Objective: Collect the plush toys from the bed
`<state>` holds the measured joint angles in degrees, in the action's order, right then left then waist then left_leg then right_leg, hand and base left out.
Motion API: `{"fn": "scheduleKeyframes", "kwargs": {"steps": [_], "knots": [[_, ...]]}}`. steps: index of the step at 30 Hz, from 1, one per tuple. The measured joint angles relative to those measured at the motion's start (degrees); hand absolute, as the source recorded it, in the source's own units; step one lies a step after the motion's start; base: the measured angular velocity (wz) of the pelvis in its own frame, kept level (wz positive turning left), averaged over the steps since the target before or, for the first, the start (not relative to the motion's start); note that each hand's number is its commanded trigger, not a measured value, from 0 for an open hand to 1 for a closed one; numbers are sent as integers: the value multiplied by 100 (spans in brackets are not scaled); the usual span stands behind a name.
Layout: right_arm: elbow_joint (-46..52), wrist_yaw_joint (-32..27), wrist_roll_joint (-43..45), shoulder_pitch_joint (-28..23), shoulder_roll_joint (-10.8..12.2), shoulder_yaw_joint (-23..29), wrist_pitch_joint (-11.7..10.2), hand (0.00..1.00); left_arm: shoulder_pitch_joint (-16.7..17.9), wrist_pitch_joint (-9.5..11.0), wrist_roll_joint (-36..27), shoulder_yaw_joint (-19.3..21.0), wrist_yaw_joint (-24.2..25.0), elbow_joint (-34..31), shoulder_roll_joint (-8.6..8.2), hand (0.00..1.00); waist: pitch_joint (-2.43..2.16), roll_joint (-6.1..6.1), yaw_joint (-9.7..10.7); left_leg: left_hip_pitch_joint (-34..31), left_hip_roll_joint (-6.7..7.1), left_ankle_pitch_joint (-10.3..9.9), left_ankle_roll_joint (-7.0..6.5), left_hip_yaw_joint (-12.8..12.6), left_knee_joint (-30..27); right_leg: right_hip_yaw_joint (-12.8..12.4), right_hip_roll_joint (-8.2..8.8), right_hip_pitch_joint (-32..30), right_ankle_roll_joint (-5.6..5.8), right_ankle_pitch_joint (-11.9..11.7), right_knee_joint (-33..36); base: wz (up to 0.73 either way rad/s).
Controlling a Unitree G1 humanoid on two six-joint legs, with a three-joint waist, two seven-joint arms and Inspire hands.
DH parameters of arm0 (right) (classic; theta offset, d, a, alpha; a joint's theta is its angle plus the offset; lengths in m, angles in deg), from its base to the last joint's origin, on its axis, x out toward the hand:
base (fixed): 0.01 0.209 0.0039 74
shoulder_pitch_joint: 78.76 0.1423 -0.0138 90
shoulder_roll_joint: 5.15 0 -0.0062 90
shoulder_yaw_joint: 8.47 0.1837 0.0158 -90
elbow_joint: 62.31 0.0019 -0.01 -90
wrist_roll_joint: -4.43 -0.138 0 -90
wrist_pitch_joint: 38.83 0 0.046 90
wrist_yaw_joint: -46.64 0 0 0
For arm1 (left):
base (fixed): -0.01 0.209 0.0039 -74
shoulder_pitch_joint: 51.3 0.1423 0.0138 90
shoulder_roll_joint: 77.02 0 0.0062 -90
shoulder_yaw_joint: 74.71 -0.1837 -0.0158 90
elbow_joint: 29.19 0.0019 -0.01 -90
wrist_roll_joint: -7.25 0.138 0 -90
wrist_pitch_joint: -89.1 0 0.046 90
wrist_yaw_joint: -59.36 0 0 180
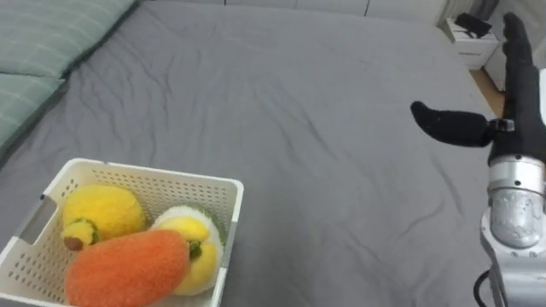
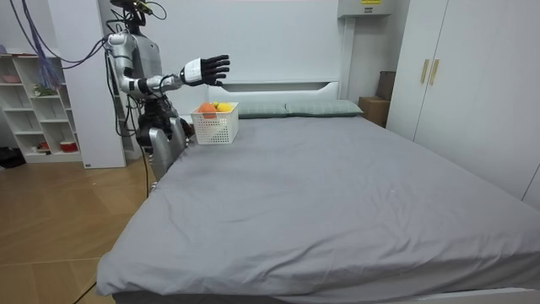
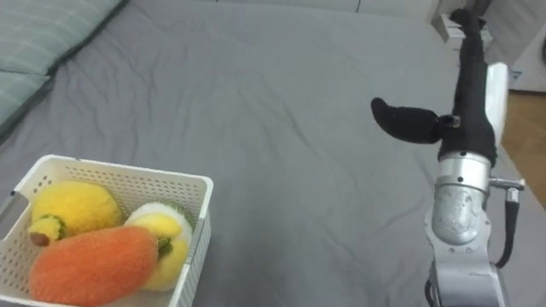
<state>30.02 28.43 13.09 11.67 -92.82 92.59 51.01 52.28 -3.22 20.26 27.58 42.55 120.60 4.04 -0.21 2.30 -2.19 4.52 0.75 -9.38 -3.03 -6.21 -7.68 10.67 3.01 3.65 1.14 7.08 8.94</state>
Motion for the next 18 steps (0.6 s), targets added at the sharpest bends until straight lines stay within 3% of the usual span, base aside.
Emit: {"fn": "scheduleKeyframes", "kwargs": {"steps": [3, 4, 5, 10, 14, 18], "knots": [[0, -203, -146, -165, 0, 106, -52, 0, -1, -58, -1, 8, -14, -3, -1, 0, 7, 11, 119, 9, -14, -5, 9, -81, 12, -142, -30, -69, -2, 0, 31, -15], [-13, -249, -289, -201, 0, 156, -56, 0, 5, -58, -1, -1, -33, -3, 0, 0, 51, 17, 127, 21, -22, -6, 10, -132, 17, -214, -42, -87, -3, 0, 62, -19], [-47, -291, -435, -244, 1, 160, -58, 0, 26, -61, -1, 1, -55, -3, 0, 0, 61, 24, 156, 24, -28, -10, 13, -162, 21, -259, -51, -99, -3, -1, 63, -16], [-173, -524, -676, -462, 3, 163, -71, 0, 48, -136, -170, -26, -176, 21, -9, 0, 61, 34, 243, 25, -40, -11, 16, -251, 26, -338, -67, -153, -11, -6, 85, -9], [-943, -730, -1067, -460, 7, 174, -180, 0, 74, -139, -634, -18, -294, 20, -9, 0, 59, 75, 369, 30, -72, -24, 38, -307, 10, -408, -105, -157, -32, -19, 71, -9], [-1726, -870, -1149, -546, 64, 268, -186, 0, 82, -153, -671, -10, -302, 21, -9, 0, 78, 43, 417, 29, -87, -28, 48, -352, -1, -451, -125, -168, -35, -19, 57, -5]]}}
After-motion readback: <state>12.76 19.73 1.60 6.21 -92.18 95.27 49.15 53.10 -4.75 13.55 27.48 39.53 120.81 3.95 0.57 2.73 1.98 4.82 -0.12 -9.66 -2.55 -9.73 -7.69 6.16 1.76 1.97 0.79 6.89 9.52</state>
